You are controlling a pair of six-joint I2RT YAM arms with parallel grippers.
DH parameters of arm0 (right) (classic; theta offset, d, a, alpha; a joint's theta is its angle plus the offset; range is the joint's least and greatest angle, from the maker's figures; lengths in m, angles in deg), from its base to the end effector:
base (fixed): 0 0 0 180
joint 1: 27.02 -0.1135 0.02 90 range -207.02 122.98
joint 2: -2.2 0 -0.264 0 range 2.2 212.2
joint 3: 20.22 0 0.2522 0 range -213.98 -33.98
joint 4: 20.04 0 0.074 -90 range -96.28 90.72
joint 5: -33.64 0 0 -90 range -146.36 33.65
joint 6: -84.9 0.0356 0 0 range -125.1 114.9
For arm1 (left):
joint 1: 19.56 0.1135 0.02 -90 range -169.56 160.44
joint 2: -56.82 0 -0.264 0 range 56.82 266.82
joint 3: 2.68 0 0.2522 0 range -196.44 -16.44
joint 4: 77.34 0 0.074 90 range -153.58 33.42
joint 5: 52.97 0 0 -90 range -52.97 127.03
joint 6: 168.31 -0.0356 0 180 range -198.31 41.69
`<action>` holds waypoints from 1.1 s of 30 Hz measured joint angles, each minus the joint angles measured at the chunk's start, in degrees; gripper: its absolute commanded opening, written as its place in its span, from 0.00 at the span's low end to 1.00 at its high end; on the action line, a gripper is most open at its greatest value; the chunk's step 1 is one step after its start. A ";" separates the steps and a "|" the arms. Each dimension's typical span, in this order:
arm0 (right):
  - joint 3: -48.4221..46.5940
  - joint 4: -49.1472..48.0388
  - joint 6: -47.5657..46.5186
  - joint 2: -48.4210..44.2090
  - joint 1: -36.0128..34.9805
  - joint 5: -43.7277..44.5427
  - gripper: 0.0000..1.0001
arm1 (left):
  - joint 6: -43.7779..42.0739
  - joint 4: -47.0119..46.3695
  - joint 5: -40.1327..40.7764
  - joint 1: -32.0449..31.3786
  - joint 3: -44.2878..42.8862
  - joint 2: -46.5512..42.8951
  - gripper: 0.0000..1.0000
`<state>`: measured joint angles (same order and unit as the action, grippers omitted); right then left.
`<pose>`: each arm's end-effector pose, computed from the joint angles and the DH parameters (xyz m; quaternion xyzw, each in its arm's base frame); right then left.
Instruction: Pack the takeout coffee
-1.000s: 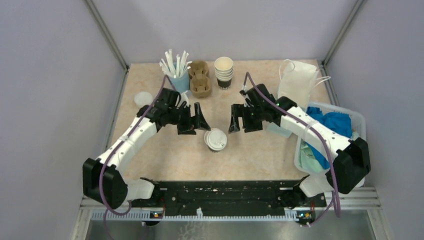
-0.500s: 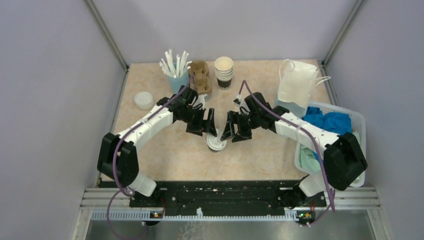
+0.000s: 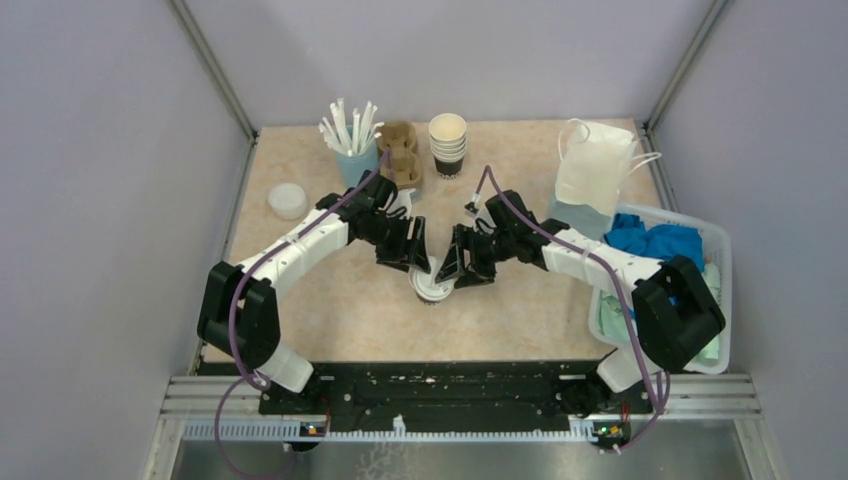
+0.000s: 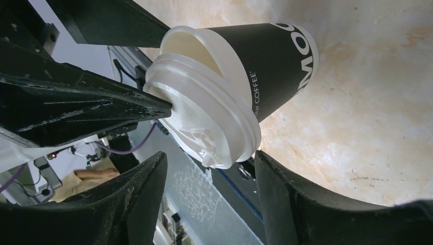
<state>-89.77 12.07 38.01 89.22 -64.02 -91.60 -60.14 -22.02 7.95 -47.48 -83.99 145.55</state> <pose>0.2382 0.2052 0.2230 -0.0568 0.8987 0.4293 0.0692 0.2679 -0.1616 0.2514 0.1389 0.9323 -0.3138 0.1144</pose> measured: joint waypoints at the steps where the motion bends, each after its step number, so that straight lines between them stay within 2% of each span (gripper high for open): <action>1: 0.00 -0.48 0.28 0.07 0.00 -0.17 0.63 | 0.13 0.00 0.00 0.00 0.00 0.00 0.64; 8: 0.00 -2.93 2.36 0.07 0.00 -0.50 0.62 | 1.57 -0.72 0.00 0.00 0.26 -0.09 0.58; 17: -0.15 -2.71 2.60 0.13 0.00 0.24 0.62 | 3.02 -1.03 0.04 0.00 0.70 -0.50 0.66; 27: -1.77 -1.60 2.40 0.13 0.00 1.09 0.61 | 4.92 -1.55 -0.02 0.13 2.36 -1.97 0.58; 33: -1.77 -1.16 2.40 0.13 0.00 1.27 0.61 | 6.21 -2.54 -0.37 0.35 3.50 -2.01 0.63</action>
<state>-91.54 10.91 40.41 89.36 -64.02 -90.33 -53.93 -24.55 7.58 -47.13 -80.49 143.54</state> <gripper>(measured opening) 0.614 0.619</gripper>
